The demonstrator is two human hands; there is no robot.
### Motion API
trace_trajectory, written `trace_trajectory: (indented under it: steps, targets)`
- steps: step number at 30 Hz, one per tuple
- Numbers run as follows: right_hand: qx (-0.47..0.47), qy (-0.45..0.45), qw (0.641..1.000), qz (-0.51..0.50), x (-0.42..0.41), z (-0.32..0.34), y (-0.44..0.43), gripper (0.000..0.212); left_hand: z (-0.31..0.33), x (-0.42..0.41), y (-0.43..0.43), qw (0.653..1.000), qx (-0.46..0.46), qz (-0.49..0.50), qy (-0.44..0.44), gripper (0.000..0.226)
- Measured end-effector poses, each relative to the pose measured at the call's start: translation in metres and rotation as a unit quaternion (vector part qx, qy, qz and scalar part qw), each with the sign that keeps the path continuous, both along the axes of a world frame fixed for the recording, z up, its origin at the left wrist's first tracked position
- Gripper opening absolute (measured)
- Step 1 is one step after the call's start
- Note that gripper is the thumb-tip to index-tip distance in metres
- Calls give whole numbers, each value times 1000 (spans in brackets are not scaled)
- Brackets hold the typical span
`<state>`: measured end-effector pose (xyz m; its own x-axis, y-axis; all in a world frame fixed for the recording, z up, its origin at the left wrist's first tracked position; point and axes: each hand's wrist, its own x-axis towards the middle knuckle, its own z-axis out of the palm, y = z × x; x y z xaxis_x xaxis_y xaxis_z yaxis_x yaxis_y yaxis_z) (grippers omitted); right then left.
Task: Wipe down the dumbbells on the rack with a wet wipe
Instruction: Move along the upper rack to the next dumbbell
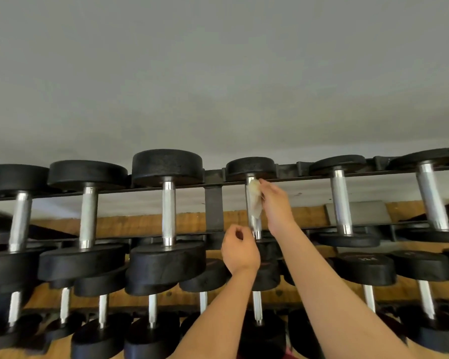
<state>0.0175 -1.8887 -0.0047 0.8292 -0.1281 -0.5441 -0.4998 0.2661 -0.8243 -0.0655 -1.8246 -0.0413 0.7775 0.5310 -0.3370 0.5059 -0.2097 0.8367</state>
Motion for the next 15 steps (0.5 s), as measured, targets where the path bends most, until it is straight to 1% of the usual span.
trace_trajectory:
  steps: [2, 7, 9, 11, 13, 15]
  targets:
    - [-47, -37, 998, -14, -2, -5, 3, 33, 0, 0, 0, 1000, 4, 0, -1, 25]
    - [-95, -94, 990, -51, -7, -18, 14, 39, -1, 2, 0, 1000, 13, -6, 10, 26]
    - [-101, -99, 987, -82, -6, -22, 18, 33, 0, 2, -1, 1000, 16, -4, 13, 27]
    - [-109, -96, 982, -119, -2, -23, 19, 23, 1, 1, -1, 1000, 16, -3, 11, 28]
    - [-128, -96, 979, -127, 2, -22, 19, 16, 2, 1, -2, 1000, 17, -2, 7, 27]
    - [-153, -98, 976, -117, 5, -22, 17, 14, 3, 2, -2, 1000, 17, 0, 6, 27]
